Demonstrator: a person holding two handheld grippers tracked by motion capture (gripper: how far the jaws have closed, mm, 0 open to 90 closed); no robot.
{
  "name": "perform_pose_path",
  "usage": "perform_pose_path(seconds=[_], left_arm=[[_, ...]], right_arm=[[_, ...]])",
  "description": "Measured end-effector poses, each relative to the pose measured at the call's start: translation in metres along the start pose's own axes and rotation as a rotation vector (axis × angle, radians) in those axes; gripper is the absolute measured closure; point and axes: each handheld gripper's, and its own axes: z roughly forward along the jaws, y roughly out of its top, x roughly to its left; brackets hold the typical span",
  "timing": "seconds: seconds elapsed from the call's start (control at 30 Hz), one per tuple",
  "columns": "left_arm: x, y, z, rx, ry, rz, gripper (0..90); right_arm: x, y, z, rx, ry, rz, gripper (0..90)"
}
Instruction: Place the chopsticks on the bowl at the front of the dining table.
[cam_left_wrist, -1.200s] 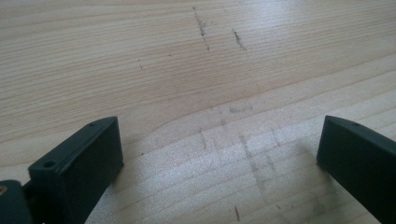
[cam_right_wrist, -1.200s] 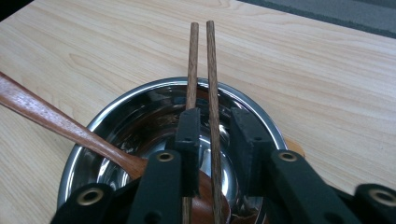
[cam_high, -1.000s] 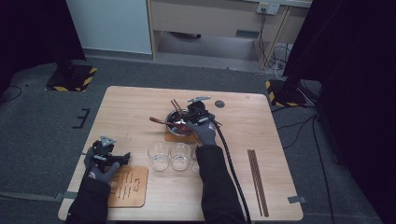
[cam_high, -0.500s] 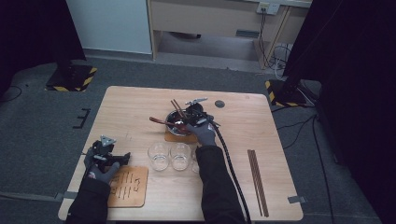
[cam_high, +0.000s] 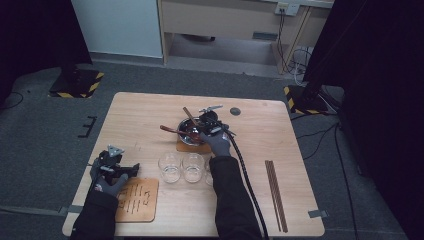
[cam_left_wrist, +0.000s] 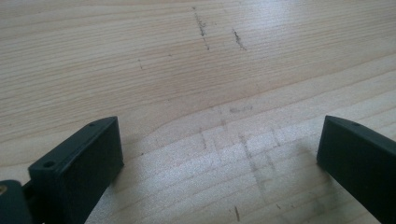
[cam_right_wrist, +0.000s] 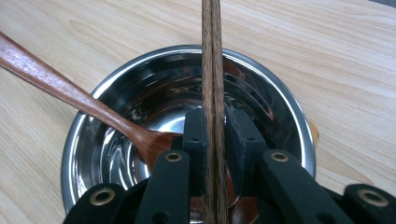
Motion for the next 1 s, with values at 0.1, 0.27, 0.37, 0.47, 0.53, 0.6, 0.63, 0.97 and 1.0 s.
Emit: perform_pose_path(seconds=[0.1,0.27,0.37,0.47,0.53,0.6,0.63,0.97,1.0], left_arm=[[0.000,0.000,0.000,0.000,0.000,0.000,0.0],[0.000,0.000,0.000,0.000,0.000,0.000,0.0],[0.000,0.000,0.000,0.000,0.000,0.000,0.0],[0.000,0.000,0.000,0.000,0.000,0.000,0.0],[0.000,0.000,0.000,0.000,0.000,0.000,0.0],[0.000,0.000,0.000,0.000,0.000,0.000,0.0],[0.000,0.000,0.000,0.000,0.000,0.000,0.0],[0.000,0.000,0.000,0.000,0.000,0.000,0.0],[0.000,0.000,0.000,0.000,0.000,0.000,0.0]], right_arm=[[-0.003,-0.001,-0.001,-0.003,-0.020,0.021,78.8],[-0.007,-0.001,-0.002,-0.003,-0.046,0.049,78.8],[-0.007,-0.001,-0.002,-0.004,-0.050,0.054,78.8],[-0.007,-0.001,-0.002,-0.004,-0.050,0.056,78.8],[-0.007,-0.001,-0.002,-0.006,-0.047,0.056,77.9],[-0.007,-0.001,-0.002,-0.009,-0.046,0.056,76.6],[-0.007,-0.001,-0.002,-0.014,-0.046,0.056,75.5],[-0.011,0.007,-0.026,-0.090,-0.046,0.055,62.5],[-0.012,0.008,-0.033,-0.104,-0.046,0.053,59.5]])
